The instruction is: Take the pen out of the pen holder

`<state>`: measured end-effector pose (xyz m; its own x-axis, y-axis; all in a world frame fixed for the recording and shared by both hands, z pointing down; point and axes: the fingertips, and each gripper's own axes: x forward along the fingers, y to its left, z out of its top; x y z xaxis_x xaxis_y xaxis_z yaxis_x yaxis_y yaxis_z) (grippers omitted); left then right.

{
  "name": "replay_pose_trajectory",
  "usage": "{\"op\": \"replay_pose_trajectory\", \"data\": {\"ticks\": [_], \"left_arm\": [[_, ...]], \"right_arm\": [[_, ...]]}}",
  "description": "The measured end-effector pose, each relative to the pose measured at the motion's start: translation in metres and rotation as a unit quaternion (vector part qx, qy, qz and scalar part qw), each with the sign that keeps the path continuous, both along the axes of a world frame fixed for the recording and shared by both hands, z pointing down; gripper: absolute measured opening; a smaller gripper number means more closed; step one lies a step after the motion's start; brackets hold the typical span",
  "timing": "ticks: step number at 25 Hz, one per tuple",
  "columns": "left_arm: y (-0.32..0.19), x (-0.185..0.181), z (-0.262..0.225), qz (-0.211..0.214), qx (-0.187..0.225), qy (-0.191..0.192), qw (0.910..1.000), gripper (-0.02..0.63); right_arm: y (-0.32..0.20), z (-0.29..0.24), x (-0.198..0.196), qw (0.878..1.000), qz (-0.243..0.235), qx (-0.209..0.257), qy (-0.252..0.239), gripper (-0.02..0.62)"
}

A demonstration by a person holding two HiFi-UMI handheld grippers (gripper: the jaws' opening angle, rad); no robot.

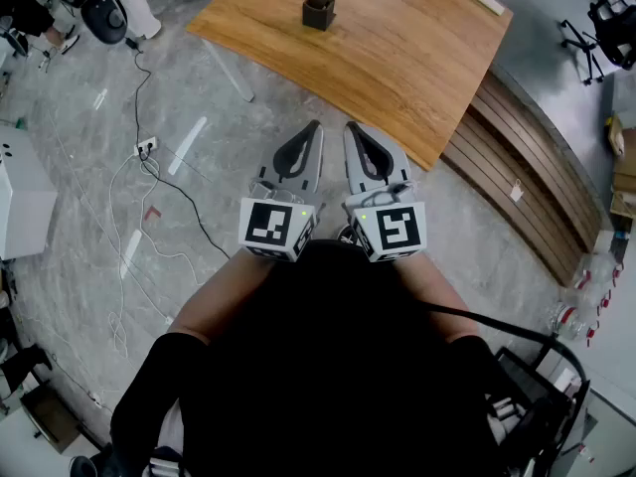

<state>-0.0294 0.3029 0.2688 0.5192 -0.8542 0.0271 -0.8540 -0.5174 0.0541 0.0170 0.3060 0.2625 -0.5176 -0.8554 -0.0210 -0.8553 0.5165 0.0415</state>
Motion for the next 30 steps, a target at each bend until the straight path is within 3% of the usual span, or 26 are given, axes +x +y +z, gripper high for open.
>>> {"op": "replay_pose_trajectory", "data": {"ticks": [8,21,30], "left_arm": [[-0.013,0.007,0.004,0.001,-0.005,0.001,1.0000,0.000],[-0.024,0.043,0.019,-0.042,-0.016,0.002,0.9990,0.000],[-0.066,0.060,0.027,-0.045,-0.023,-0.002,0.9987,0.000]], "right_arm": [[-0.014,0.005,0.007,1.000,0.004,-0.012,-0.005,0.014],[-0.029,0.014,0.057,0.999,-0.018,-0.021,-0.027,0.014],[-0.070,0.025,0.075,0.999,-0.016,-0.031,-0.026,0.014]]}}
